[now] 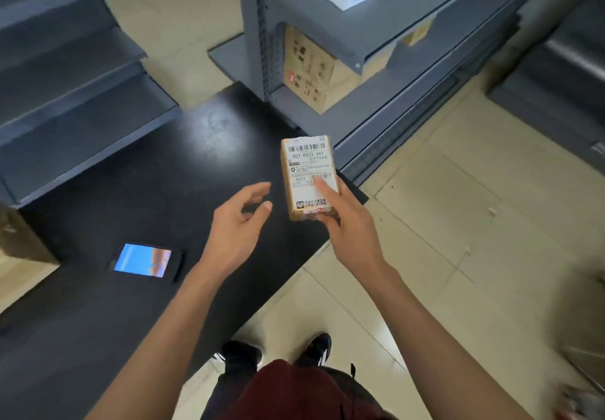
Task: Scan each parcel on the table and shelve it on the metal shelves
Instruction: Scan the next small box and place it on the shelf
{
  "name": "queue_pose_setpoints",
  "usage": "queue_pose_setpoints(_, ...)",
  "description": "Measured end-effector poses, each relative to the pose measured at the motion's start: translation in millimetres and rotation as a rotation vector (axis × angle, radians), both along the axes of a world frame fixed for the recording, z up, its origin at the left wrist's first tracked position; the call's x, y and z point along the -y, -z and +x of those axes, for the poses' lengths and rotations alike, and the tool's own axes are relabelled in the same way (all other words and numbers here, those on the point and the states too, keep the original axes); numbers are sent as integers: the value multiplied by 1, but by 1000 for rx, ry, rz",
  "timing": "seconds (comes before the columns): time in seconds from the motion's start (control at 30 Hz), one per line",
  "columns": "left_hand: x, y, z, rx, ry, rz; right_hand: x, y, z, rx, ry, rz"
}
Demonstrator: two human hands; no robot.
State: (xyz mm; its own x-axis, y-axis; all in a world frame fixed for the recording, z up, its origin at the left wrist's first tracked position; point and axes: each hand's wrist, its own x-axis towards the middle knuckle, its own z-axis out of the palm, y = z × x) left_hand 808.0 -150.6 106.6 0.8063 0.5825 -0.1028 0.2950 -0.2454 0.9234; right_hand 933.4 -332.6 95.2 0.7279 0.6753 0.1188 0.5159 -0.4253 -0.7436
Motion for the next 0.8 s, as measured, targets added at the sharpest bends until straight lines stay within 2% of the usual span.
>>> queue_pose_setpoints(0.37, 127, -20, 123, 1, 246, -22, 162, -17, 84, 116, 262, 91)
queue_pose_setpoints(0.6, 164, -18, 207, -16, 358, -54, 200, -17, 143, 166, 352, 139)
queue_pose_setpoints(0.8, 179, -8, 303, -8, 429, -55, 219, -15, 224, 194, 415, 127)
